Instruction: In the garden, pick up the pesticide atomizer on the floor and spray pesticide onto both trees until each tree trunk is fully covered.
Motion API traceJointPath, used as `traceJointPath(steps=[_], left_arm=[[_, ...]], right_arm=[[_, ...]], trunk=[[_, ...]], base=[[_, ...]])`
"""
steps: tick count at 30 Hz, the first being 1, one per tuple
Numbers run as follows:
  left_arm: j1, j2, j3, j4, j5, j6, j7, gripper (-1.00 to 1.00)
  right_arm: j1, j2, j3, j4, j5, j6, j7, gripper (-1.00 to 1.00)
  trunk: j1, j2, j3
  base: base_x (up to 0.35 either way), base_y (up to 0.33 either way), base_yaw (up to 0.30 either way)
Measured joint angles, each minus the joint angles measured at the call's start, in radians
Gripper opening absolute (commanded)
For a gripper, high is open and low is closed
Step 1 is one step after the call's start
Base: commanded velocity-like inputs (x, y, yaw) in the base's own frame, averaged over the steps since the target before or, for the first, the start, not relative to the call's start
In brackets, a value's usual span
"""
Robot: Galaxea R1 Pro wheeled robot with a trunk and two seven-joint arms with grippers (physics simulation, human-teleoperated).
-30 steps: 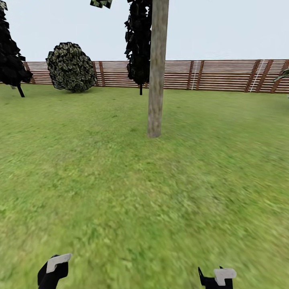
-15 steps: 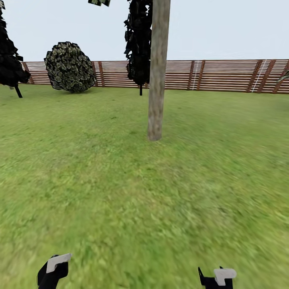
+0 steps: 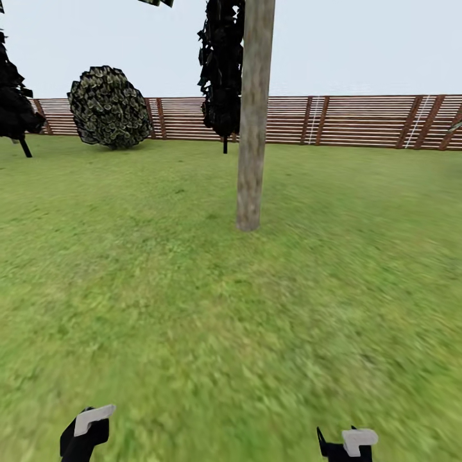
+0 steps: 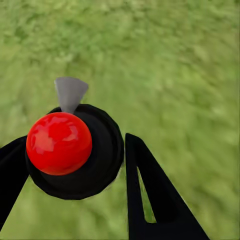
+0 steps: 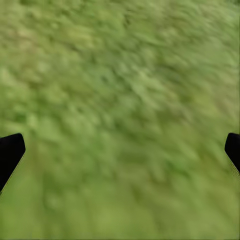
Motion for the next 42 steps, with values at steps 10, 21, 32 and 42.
traceJointPath(steps=[10,21,32,42], left_arm=[[0.000,0.000,0.000,0.000,0.000,0.000,0.000,-1.00],[0.000,0.000,0.000,0.000,0.000,0.000,0.000,-1.00],[0.000,0.000,0.000,0.000,0.000,-0.001,0.000,-1.00],[0.000,0.000,0.000,0.000,0.000,0.000,0.000,-1.00]], right_arm=[[0.000,0.000,0.000,0.000,0.001,0.000,0.001,1.00],[0.000,0.000,0.000,0.000,0.001,0.000,0.000,1.00],[0.000,0.000,0.000,0.000,0.001,0.000,0.000,1.00],[0.000,0.000,0.000,0.000,0.001,0.000,0.000,1.00]], trunk=[[0.000,0.000,0.000],[0.000,0.000,0.000],[0.000,0.000,0.000],[0.000,0.000,0.000]], base=[[0.339,0.000,0.000],[0.339,0.000,0.000],[0.339,0.000,0.000],[0.339,0.000,0.000]])
